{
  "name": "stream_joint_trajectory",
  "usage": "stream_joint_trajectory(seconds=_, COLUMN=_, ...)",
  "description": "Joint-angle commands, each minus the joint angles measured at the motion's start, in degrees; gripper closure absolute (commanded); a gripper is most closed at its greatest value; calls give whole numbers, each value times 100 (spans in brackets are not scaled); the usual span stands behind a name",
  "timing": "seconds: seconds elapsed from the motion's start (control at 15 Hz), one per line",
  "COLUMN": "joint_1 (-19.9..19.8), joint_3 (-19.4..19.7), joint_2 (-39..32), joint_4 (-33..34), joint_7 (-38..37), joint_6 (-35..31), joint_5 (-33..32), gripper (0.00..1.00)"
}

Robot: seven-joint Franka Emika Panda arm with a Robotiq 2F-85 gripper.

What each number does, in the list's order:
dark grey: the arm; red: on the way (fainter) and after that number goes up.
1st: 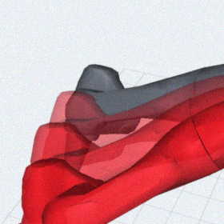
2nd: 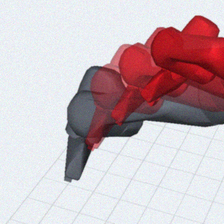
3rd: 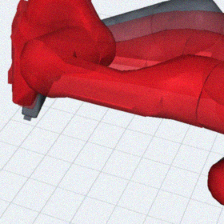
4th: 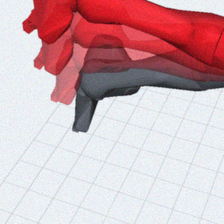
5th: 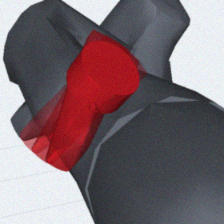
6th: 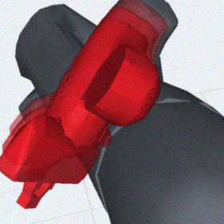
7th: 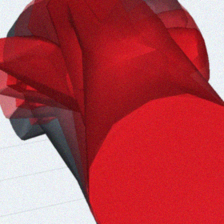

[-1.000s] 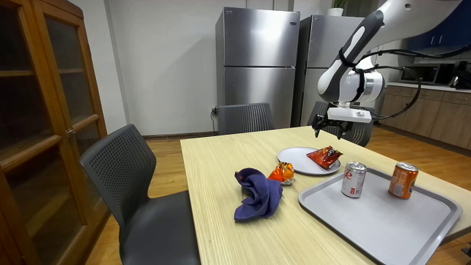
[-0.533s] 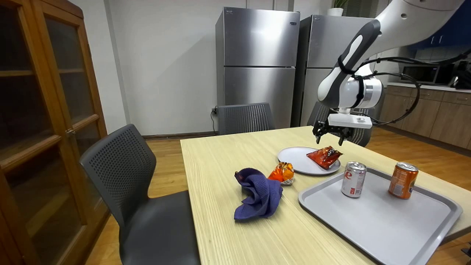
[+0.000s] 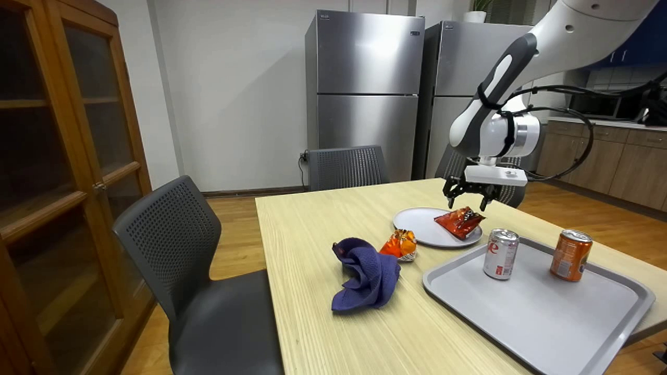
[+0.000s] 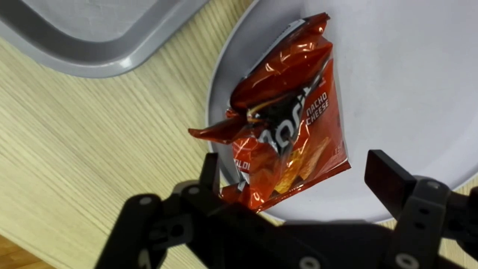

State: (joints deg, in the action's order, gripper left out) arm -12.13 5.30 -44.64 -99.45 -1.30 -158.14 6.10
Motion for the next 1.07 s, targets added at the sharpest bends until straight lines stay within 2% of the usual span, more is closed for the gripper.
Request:
stream_joint_trajectory(seconds=0.0, joint_1=-7, joint_3=9, joint_2=-56, joint_4=193, joint_7=-75, joint_6=277, joint_5=10, gripper=0)
stream_joint_trajectory(seconds=0.07, joint_1=-5, joint_3=11, joint_2=-63, joint_4=198, joint_7=-76, joint_6=278, joint_5=9, gripper=0)
stream_joint_trajectory(seconds=0.13, joint_1=-8, joint_3=10, joint_2=-73, joint_4=209, joint_7=-81, joint_6=274, joint_5=15, gripper=25)
stream_joint_trajectory(seconds=0.2, joint_1=-11, joint_3=10, joint_2=-78, joint_4=218, joint_7=-78, joint_6=270, joint_5=16, gripper=26)
stream_joint_trajectory(seconds=0.8, joint_1=22, joint_3=45, joint_2=-106, joint_4=242, joint_7=-127, joint_6=229, joint_5=5, gripper=97)
stream_joint_trajectory(seconds=1.0, joint_1=-29, joint_3=-27, joint_2=-74, joint_4=230, joint_7=-66, joint_6=184, joint_5=40, gripper=100)
